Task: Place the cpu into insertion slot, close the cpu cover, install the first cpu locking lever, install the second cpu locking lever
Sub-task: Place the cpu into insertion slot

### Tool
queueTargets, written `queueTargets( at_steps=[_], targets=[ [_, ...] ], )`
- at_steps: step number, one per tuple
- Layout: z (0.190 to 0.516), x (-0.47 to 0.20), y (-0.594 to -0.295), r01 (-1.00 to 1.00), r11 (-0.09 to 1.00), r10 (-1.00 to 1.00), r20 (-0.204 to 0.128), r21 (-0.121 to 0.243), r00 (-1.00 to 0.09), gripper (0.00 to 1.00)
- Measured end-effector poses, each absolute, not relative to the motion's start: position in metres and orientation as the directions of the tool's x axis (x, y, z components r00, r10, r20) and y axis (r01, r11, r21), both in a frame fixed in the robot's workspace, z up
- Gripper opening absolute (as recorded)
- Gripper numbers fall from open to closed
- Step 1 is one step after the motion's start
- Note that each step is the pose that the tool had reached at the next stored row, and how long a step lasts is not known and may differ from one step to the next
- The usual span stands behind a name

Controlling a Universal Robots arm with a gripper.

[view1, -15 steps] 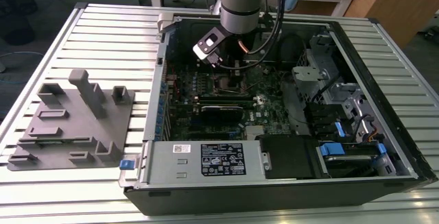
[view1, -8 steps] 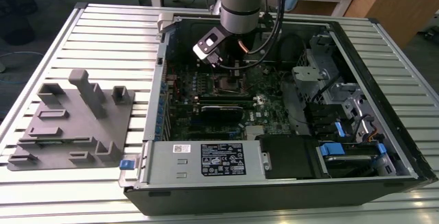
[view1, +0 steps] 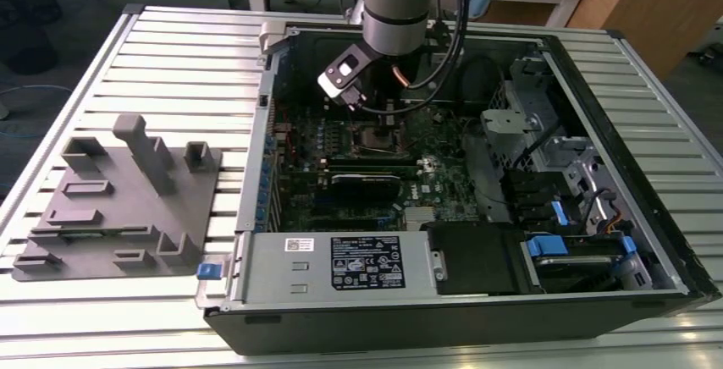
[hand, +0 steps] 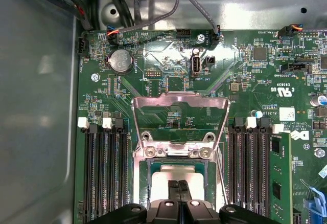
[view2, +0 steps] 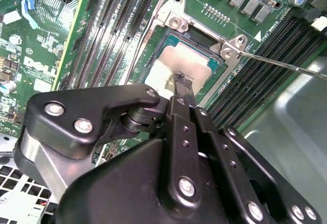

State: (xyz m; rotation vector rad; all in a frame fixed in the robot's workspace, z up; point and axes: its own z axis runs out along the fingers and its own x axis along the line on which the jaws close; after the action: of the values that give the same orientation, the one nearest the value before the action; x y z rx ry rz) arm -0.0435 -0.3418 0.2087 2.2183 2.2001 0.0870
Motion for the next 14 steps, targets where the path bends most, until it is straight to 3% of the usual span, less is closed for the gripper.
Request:
queueTargets(
  at_steps=[14],
  targets=[
    [0.2011,-0.0488,-0.3399,0.999,-0.009,1.0,0.028,0.051,0.008,0.1]
  ],
)
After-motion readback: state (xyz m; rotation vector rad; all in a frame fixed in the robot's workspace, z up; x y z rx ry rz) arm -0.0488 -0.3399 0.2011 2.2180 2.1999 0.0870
